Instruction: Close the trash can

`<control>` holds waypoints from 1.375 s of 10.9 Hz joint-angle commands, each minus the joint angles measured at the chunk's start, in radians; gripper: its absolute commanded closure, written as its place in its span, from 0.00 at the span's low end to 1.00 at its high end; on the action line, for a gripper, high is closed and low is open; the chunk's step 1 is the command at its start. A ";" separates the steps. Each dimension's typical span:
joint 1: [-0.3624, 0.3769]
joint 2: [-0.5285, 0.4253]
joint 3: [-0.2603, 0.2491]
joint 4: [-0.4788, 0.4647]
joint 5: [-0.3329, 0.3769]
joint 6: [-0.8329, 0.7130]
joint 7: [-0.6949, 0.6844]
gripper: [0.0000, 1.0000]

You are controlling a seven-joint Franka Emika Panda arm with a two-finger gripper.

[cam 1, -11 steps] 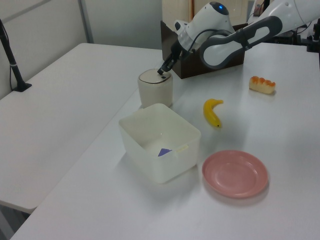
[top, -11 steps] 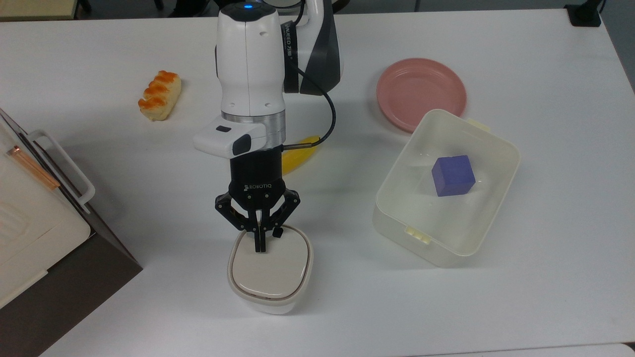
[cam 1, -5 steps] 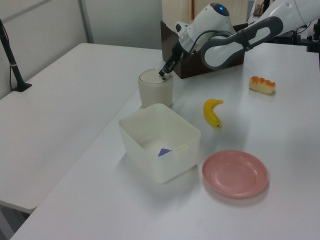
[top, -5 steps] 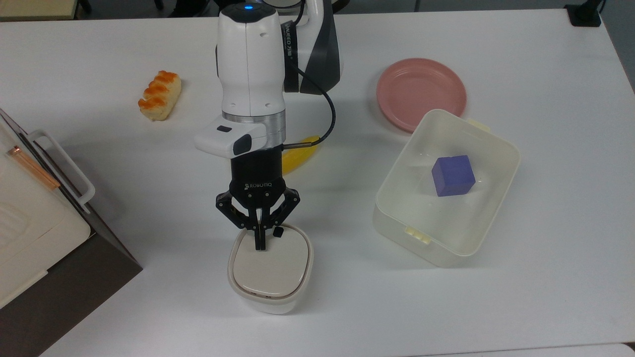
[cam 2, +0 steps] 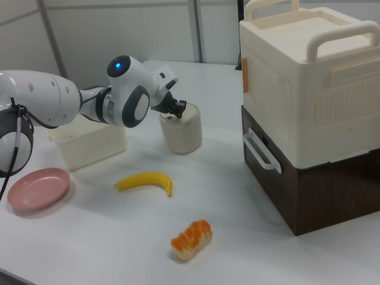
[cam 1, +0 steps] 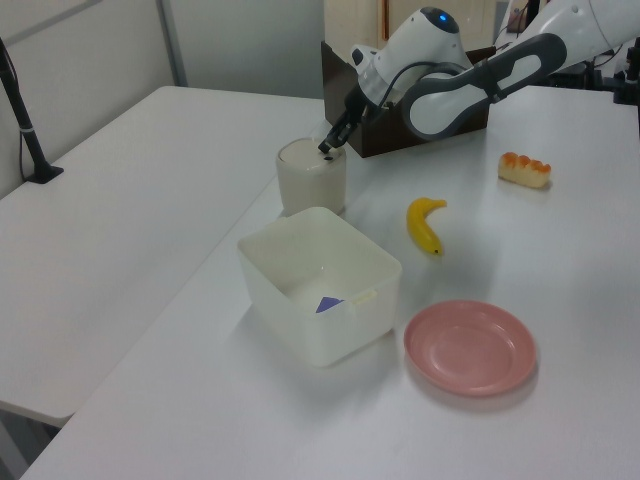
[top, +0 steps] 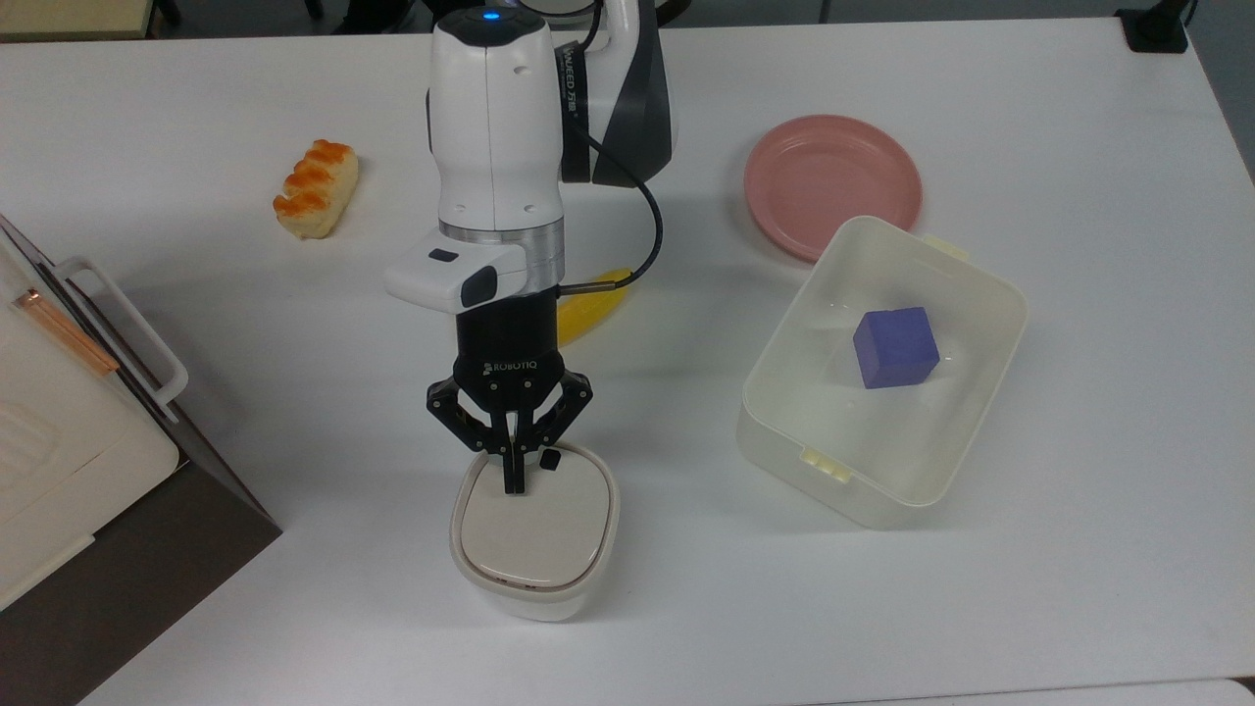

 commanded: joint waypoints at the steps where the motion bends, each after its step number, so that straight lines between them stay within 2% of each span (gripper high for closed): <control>1: 0.009 0.004 -0.013 -0.088 -0.007 -0.026 0.010 0.94; 4: 0.010 -0.098 -0.011 -0.081 0.009 -0.043 0.024 0.94; 5: 0.010 -0.129 -0.010 -0.065 0.018 -0.084 0.061 0.87; 6: 0.010 -0.144 -0.010 -0.050 0.018 -0.140 0.088 0.85; 8: 0.009 -0.178 -0.010 -0.039 0.018 -0.237 0.118 0.54; 9: 0.009 -0.202 -0.010 -0.039 0.018 -0.304 0.118 0.48; 10: 0.009 -0.230 -0.008 -0.036 0.018 -0.398 0.121 0.19; 11: 0.009 -0.262 -0.006 -0.027 0.018 -0.488 0.119 0.00; 15: 0.009 -0.363 0.010 0.005 0.018 -0.812 0.121 0.00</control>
